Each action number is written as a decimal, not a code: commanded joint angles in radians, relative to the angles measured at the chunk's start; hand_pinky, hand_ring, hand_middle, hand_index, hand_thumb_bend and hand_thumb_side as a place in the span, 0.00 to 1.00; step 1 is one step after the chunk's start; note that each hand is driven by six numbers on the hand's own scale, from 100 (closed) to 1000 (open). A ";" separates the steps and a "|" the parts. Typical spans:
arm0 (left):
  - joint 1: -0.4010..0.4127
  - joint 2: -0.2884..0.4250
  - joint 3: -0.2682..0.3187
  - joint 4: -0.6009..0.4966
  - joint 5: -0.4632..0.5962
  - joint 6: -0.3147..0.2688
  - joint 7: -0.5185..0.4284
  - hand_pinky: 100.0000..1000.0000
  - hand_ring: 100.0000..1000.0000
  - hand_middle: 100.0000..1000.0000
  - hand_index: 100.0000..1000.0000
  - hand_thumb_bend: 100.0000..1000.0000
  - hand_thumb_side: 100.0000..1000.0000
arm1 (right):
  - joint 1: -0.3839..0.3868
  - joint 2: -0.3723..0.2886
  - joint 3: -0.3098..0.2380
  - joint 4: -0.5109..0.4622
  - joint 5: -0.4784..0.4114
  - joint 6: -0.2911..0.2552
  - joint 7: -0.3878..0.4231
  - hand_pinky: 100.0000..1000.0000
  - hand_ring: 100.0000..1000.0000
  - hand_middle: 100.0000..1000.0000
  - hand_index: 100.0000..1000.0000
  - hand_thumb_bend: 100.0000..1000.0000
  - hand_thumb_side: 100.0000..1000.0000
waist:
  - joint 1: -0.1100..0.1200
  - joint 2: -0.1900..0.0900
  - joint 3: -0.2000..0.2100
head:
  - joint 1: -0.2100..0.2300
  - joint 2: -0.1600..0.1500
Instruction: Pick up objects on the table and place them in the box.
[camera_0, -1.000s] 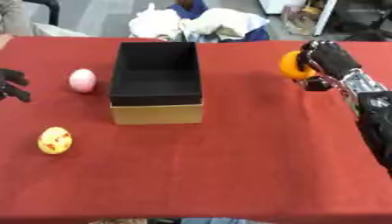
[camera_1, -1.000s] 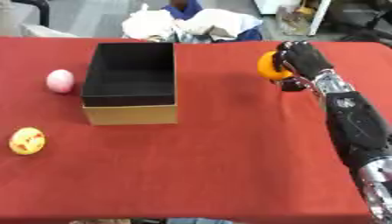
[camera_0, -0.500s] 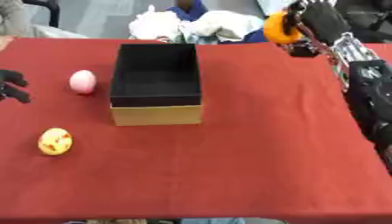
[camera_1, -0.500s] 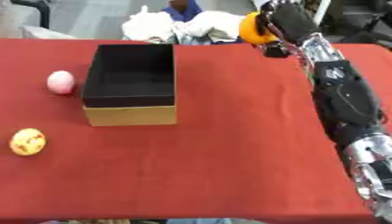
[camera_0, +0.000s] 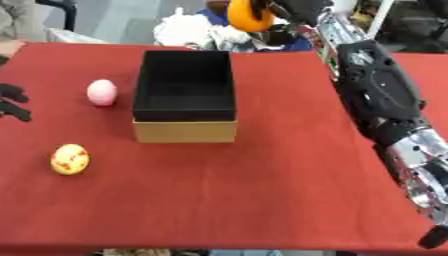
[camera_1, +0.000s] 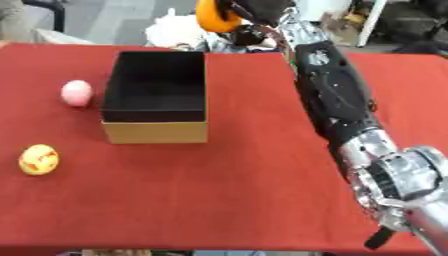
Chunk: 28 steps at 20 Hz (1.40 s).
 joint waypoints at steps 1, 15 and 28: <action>-0.020 0.014 -0.001 -0.017 0.008 -0.002 -0.005 0.63 0.45 0.53 0.66 0.04 0.74 | -0.028 0.032 0.001 -0.009 0.050 -0.025 -0.016 0.24 0.27 0.25 0.28 0.33 0.00 | 0.008 -0.011 0.006 | -0.010 0.000; -0.026 0.013 -0.005 -0.018 0.011 -0.001 -0.010 0.63 0.45 0.53 0.67 0.04 0.74 | 0.016 0.123 0.019 0.064 0.232 -0.153 0.092 0.49 0.50 0.48 0.53 0.38 0.19 | 0.009 -0.013 0.016 | -0.016 -0.003; -0.011 0.060 0.002 -0.008 -0.024 -0.013 -0.022 0.63 0.45 0.53 0.67 0.00 0.77 | -0.015 0.003 0.018 -0.022 -0.064 -0.196 0.190 0.64 0.69 0.72 0.72 0.32 0.00 | 0.002 -0.021 -0.002 | 0.004 -0.004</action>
